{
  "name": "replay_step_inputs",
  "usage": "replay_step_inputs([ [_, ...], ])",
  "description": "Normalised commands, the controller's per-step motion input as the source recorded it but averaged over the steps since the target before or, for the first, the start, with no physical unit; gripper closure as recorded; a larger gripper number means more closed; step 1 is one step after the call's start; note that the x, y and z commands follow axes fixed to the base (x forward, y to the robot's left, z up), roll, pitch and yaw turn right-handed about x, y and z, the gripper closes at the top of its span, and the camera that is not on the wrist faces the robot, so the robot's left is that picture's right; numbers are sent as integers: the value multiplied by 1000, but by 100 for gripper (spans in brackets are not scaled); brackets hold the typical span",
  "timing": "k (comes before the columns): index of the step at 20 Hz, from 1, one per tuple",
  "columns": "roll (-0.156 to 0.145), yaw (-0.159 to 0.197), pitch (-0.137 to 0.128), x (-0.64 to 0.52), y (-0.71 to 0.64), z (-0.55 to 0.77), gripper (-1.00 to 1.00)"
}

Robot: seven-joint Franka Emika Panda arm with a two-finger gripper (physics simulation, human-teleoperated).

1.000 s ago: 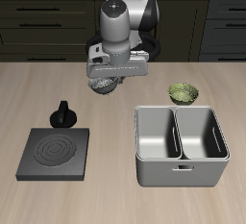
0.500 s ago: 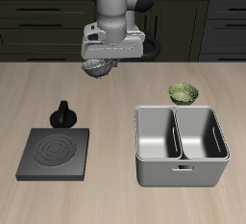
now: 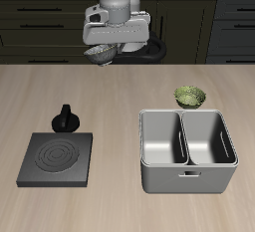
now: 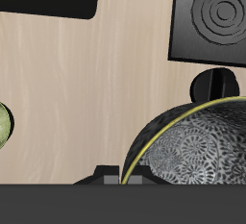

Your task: Place the black bowl on the flat stove

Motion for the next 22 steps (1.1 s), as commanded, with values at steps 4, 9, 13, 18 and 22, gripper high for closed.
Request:
replay_step_inputs([
  [4,41,-3,31,216,-94,75,100],
  [9,1,15,-44,311,-247,273,100],
  [13,-42,-16,-6,219,-278,180,100],
  [18,-18,-18,36,391,-352,96,100],
  [22,56,-10,33,370,-319,71,100],
])
